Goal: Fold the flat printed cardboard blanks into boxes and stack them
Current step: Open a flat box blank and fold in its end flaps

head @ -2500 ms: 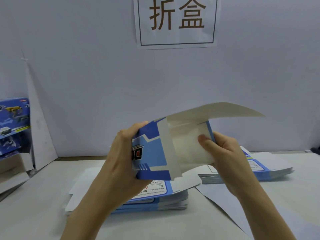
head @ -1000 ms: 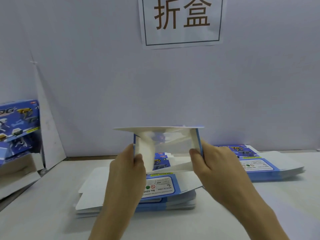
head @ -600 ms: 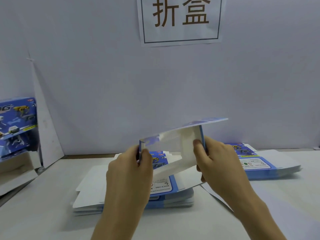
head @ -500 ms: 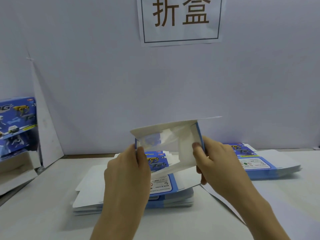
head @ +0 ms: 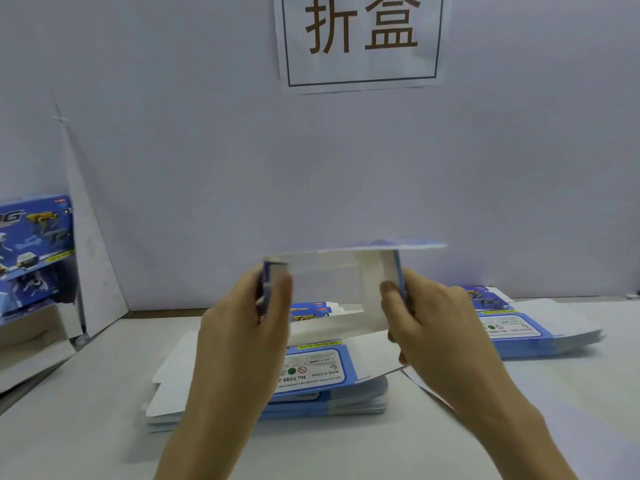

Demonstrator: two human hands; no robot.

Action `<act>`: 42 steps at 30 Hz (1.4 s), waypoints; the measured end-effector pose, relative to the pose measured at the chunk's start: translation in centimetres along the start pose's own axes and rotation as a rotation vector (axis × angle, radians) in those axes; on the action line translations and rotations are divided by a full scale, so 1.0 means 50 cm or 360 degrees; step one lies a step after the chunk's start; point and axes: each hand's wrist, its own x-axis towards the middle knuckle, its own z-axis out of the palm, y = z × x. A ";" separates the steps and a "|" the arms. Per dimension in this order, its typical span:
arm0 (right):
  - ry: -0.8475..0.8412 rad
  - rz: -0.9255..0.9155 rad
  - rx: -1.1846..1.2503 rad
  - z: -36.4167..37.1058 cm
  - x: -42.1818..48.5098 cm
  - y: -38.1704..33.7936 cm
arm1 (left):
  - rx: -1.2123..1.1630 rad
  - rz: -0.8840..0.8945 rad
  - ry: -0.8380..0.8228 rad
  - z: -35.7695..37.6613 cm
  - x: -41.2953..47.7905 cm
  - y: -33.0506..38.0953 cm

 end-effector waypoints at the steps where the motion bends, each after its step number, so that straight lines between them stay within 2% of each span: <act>1: 0.0021 0.0047 0.0068 -0.007 0.004 0.005 | -0.0170 -0.0014 -0.0224 -0.009 0.000 0.004; 3: -0.0017 0.0153 0.0273 -0.024 0.010 0.019 | -0.0222 0.0090 -0.0672 -0.029 0.003 -0.008; 4: -0.0069 0.0188 0.0400 -0.033 0.012 0.026 | -0.0143 0.0147 -0.0788 -0.037 0.007 -0.021; 6: -0.0165 0.0196 0.0629 -0.049 0.012 0.034 | -0.0049 0.0314 -0.0851 -0.044 0.011 -0.028; 8: -0.0183 0.0124 0.0730 -0.058 0.012 0.035 | -0.0057 0.0434 -0.0783 -0.039 0.016 -0.037; 13: -0.0140 0.0049 0.0636 -0.065 0.010 0.037 | 0.0112 0.0651 -0.0261 -0.026 0.028 -0.052; 19: -0.0074 0.0086 0.0556 -0.055 0.012 0.037 | 0.0033 0.0584 -0.0161 -0.008 0.030 -0.056; 22: -0.0049 0.0152 0.0545 -0.042 0.013 0.038 | -0.0031 0.0528 -0.0028 0.022 0.026 -0.055; 25: -0.0085 0.0311 0.0903 -0.026 0.013 0.028 | -0.0095 0.0554 0.0117 0.055 0.013 -0.049; 28: -0.0157 0.0500 0.1264 -0.020 0.009 0.009 | 0.0010 0.0646 0.0087 0.081 -0.002 -0.054; 32: -0.0380 0.0579 0.1442 -0.015 -0.001 -0.015 | 0.0311 0.0688 0.0168 0.092 -0.004 -0.063; 34: -0.0447 0.0513 0.1374 -0.009 -0.007 -0.022 | 0.0321 0.0690 0.0179 0.089 0.000 -0.067; 36: -0.0319 0.0392 0.1133 -0.010 -0.005 -0.020 | 0.0272 0.0718 0.0125 0.078 0.006 -0.076; 38: -0.0071 0.0358 0.0924 -0.022 0.004 -0.003 | 0.0265 0.0787 -0.0005 0.063 0.012 -0.087; 40: 0.0198 0.0351 0.1004 -0.044 0.016 0.018 | 0.0357 0.0846 -0.0122 0.051 0.017 -0.094; 42: 0.0360 0.0220 0.1088 -0.064 0.024 0.033 | 0.0390 0.0826 -0.0223 0.042 0.018 -0.091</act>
